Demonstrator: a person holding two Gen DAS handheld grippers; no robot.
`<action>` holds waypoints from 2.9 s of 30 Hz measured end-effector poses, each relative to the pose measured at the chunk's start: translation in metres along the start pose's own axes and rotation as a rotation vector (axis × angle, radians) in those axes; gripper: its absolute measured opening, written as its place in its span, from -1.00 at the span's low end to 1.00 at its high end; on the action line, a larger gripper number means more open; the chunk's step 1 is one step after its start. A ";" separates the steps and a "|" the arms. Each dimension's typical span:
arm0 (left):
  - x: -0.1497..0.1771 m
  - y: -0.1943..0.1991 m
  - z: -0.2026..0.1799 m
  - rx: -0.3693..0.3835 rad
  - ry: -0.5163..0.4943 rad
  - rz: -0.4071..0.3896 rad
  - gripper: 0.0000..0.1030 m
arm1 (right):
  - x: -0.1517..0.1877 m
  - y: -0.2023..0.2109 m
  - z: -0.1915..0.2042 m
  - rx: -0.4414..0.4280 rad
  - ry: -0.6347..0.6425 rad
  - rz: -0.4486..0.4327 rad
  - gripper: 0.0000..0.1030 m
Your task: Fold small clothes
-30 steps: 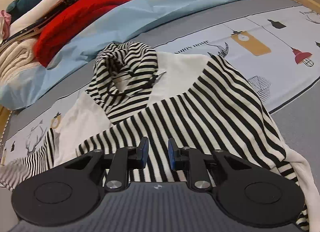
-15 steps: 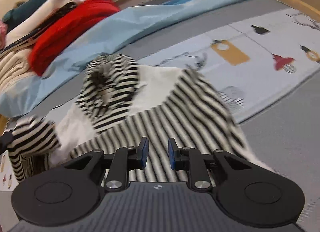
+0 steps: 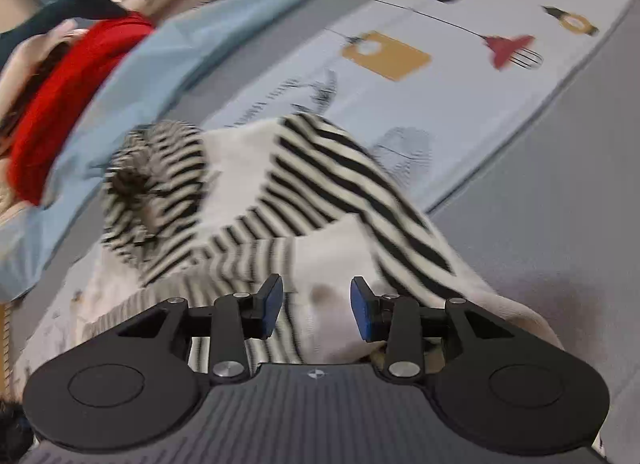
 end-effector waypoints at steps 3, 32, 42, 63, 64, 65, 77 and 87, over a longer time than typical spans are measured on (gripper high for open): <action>-0.011 -0.016 0.022 -0.023 0.068 0.045 -0.48 | 0.004 -0.009 -0.008 0.077 -0.014 0.017 -0.24; 0.005 0.001 0.034 -0.150 -0.128 0.048 -0.70 | 0.002 -0.015 0.006 0.057 0.065 0.032 -0.82; 0.045 -0.022 -0.006 -0.048 -0.394 0.235 -0.34 | 0.005 -0.013 -0.004 0.127 0.066 0.027 -0.52; 0.041 -0.020 -0.023 -0.001 -0.425 0.181 -0.17 | -0.004 0.006 0.008 0.107 0.157 -0.074 -0.98; 0.041 -0.021 -0.023 -0.003 -0.425 0.182 -0.17 | -0.005 0.005 0.007 0.113 0.162 -0.076 -0.98; 0.041 -0.021 -0.022 -0.006 -0.423 0.181 -0.18 | -0.004 0.002 0.005 0.125 0.158 -0.067 -0.98; 0.043 -0.035 -0.009 -0.054 -0.423 0.205 -0.18 | 0.006 -0.010 0.019 -0.015 0.144 0.020 -0.87; 0.047 -0.041 -0.018 -0.058 -0.431 0.191 -0.11 | 0.020 -0.023 0.002 0.004 0.066 0.131 -0.76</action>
Point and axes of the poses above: each gripper's, at about its wrist camera, not at the fingertips, and y roughly against the way its jaws point, z to its left, x to its underside, the point moved 6 cm from there along -y, roughly the way its jaws point, and after that the axes turned 2 degrees about y, right-handed, at the moved point
